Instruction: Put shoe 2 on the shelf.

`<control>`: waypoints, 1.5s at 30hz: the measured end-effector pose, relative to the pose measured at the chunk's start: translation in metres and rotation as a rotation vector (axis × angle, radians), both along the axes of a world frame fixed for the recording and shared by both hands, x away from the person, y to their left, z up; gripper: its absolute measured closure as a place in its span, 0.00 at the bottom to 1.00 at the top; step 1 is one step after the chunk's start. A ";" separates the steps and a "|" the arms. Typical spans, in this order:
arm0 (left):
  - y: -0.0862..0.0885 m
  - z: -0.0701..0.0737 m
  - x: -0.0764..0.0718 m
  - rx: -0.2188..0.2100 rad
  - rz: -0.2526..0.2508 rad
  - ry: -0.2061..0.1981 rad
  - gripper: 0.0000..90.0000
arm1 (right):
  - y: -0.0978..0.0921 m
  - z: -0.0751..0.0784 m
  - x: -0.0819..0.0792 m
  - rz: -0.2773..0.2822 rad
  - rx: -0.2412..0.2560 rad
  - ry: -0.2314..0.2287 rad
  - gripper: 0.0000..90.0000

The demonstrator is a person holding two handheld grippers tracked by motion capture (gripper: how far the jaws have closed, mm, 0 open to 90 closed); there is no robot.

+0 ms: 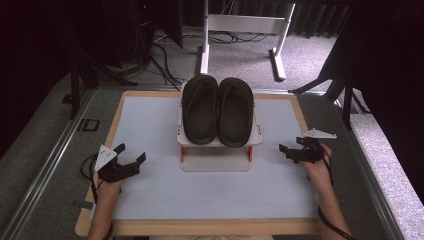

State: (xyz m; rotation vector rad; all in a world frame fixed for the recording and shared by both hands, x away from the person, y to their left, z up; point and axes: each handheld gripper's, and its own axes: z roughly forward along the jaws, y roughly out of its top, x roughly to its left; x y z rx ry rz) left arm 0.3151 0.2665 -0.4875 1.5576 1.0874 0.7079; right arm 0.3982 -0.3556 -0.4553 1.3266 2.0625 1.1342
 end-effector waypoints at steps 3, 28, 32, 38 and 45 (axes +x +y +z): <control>0.000 0.000 0.000 0.000 0.000 0.000 0.10 | -0.004 -0.007 -0.003 -0.040 -0.014 -0.004 0.13; -0.001 0.000 0.000 0.009 0.000 0.000 0.10 | -0.032 -0.021 -0.025 -0.234 -0.001 -0.066 0.13; -0.001 0.000 0.000 0.011 0.000 0.002 0.10 | -0.032 -0.021 -0.025 -0.241 0.007 -0.063 0.14; 0.000 0.000 0.000 0.003 0.002 0.005 0.10 | -0.033 -0.022 -0.024 -0.263 0.011 -0.061 0.14; -0.001 0.000 0.000 0.004 0.003 0.006 0.10 | -0.030 -0.022 -0.024 -0.263 -0.017 -0.059 0.15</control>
